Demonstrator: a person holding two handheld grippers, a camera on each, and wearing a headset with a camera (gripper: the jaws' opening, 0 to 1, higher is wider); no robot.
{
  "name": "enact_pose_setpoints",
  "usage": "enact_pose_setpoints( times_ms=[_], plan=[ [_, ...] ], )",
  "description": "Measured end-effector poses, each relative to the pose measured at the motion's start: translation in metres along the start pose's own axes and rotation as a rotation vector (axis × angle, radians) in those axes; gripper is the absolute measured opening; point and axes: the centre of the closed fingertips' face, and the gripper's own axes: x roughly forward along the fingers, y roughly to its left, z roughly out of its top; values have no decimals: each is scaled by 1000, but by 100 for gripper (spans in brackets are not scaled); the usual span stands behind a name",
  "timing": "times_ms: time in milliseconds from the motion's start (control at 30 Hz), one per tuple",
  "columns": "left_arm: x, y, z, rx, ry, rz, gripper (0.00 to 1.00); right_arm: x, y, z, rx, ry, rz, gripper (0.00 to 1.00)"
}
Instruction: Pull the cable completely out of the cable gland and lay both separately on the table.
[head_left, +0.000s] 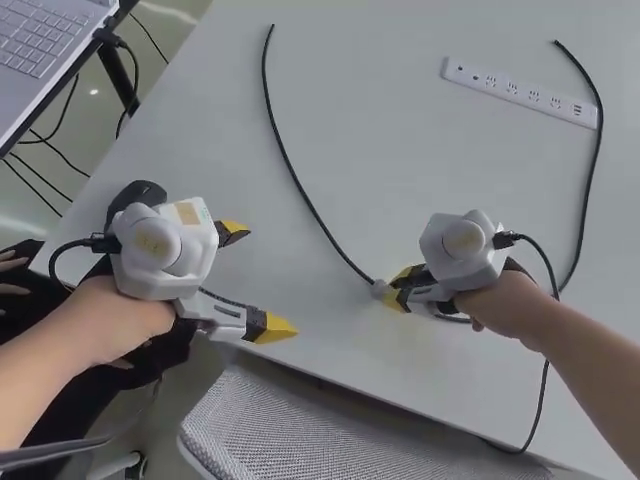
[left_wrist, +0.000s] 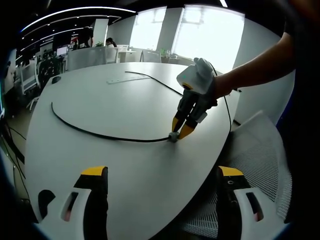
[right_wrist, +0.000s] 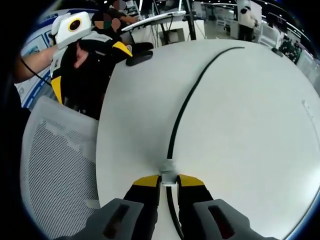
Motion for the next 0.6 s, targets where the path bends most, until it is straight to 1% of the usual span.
enact_pose_setpoints(
  times_ms=[133,200,233,433,600],
  plan=[
    [1,-1,-1,-2,3,-3,89,1,0,0,-13,4,-1,8],
    [2,-2,-1,-3,3,-5,89,1,0,0,-24,10,-7,8],
    [3,-2,-1,-3,4,-6,89,1,1,0,-43,14,-18,7],
    [5,-5,0,4,11,-17,89,1,1,0,-28,23,-46,6],
    [6,-5,4,8,10,-23,89,-5,3,5,-17,11,-34,6]
  ],
)
